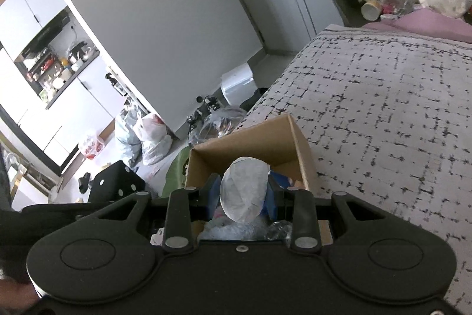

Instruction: Organize soft objects

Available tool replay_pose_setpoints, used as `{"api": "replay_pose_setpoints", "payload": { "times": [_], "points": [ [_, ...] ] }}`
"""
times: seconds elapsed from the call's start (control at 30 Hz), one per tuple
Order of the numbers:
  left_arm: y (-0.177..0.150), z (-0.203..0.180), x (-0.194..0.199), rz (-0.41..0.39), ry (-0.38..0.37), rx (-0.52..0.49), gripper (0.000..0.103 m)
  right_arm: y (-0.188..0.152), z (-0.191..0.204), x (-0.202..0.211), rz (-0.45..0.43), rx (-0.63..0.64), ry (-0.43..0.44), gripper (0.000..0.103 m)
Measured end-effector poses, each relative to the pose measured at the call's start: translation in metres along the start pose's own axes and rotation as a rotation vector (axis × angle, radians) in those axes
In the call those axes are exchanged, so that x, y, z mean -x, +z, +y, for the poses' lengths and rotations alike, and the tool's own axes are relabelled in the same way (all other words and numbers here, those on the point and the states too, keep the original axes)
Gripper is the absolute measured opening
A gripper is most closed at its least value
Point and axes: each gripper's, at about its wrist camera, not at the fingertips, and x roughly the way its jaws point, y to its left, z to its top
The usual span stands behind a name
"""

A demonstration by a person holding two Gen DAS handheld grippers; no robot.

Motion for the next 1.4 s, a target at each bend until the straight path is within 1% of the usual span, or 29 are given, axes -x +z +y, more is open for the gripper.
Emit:
{"api": "replay_pose_setpoints", "payload": {
  "times": [0.03,0.13,0.23,0.3,0.33,0.37,0.4,0.5,0.63,0.93,0.97,1.03,1.1,1.13,1.2,1.23,1.33,1.4],
  "points": [
    [0.002,0.001,0.001,-0.003,0.003,0.0,0.047,0.001,0.001,-0.003,0.007,0.0,0.001,0.032],
    [0.007,0.005,0.003,-0.018,0.025,0.009,0.05,0.002,0.004,-0.012,0.029,-0.012,0.01,0.032],
    [0.014,0.009,0.003,-0.019,0.042,0.019,0.052,0.005,0.006,-0.02,0.045,-0.04,0.03,0.033],
    [0.018,0.012,0.003,-0.02,0.047,0.029,0.052,0.007,0.006,-0.024,0.05,-0.071,0.068,0.035],
    [0.02,0.013,0.003,-0.02,0.05,0.034,0.052,0.009,0.005,-0.025,0.048,-0.09,0.086,0.04],
    [0.021,0.013,0.003,-0.021,0.052,0.037,0.052,0.011,0.004,-0.026,0.049,-0.105,0.092,0.055],
    [0.023,0.014,0.003,-0.022,0.052,0.041,0.052,0.013,0.003,-0.025,0.048,-0.118,0.089,0.058],
    [0.027,0.013,0.003,-0.026,0.05,0.042,0.052,0.018,-0.001,-0.021,0.039,-0.122,0.095,0.058],
    [0.027,0.01,0.003,-0.028,0.048,0.035,0.052,0.02,-0.01,-0.012,0.037,-0.142,0.083,0.058],
    [0.014,-0.001,0.006,-0.013,0.046,0.024,0.053,0.012,-0.032,0.024,0.036,-0.129,0.025,0.059],
    [0.013,-0.002,0.007,-0.011,0.044,0.022,0.054,0.011,-0.034,0.027,0.036,-0.123,0.02,0.06],
    [0.008,-0.007,0.011,-0.013,0.043,0.013,0.066,0.01,-0.038,0.034,0.037,-0.118,0.013,0.061],
    [0.004,-0.013,0.016,-0.02,0.053,-0.005,0.069,0.008,-0.041,0.042,0.035,-0.114,0.001,0.064],
    [0.002,-0.017,0.019,-0.025,0.049,-0.015,0.07,0.008,-0.043,0.046,0.031,-0.109,-0.003,0.065],
    [-0.002,-0.022,0.024,-0.035,0.036,-0.027,0.071,0.006,-0.044,0.054,0.02,-0.094,-0.01,0.07],
    [-0.004,-0.025,0.027,-0.038,0.035,-0.035,0.073,0.006,-0.046,0.059,0.014,-0.089,-0.014,0.072],
    [-0.012,-0.035,0.034,-0.053,0.036,-0.062,0.078,0.003,-0.047,0.074,-0.011,-0.067,-0.019,0.082],
    [-0.018,-0.042,0.038,-0.058,0.046,-0.084,0.079,0.001,-0.048,0.086,-0.033,-0.048,-0.029,0.091]
  ]
}}
